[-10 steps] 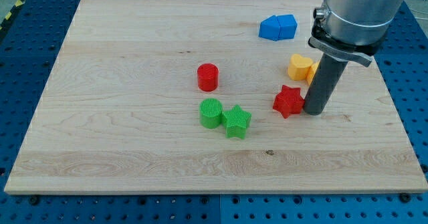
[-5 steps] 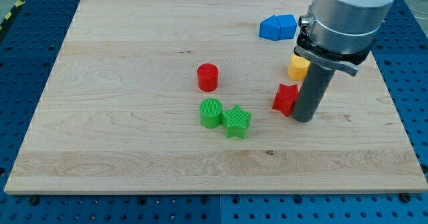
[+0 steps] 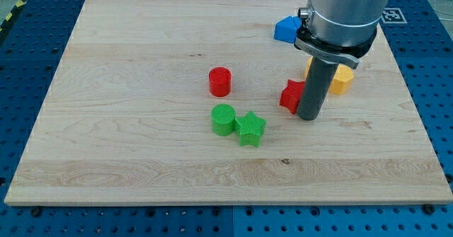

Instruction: Move the red star into the red circle

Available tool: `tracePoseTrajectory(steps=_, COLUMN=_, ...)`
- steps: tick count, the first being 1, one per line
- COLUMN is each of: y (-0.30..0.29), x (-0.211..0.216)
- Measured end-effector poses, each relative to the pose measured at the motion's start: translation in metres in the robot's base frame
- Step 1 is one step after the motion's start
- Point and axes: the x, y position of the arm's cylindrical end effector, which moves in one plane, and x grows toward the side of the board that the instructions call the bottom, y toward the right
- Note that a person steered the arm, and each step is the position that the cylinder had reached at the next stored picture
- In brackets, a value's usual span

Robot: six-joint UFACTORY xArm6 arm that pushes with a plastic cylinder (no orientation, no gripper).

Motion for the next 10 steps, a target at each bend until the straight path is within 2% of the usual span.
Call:
tracePoseTrajectory(steps=2, y=0.035, x=0.005)
tracePoseTrajectory(steps=6, y=-0.003, x=-0.008)
tracePoseTrajectory(steps=9, y=0.021, x=-0.017)
tracePoseTrajectory(steps=10, y=0.012, x=-0.021)
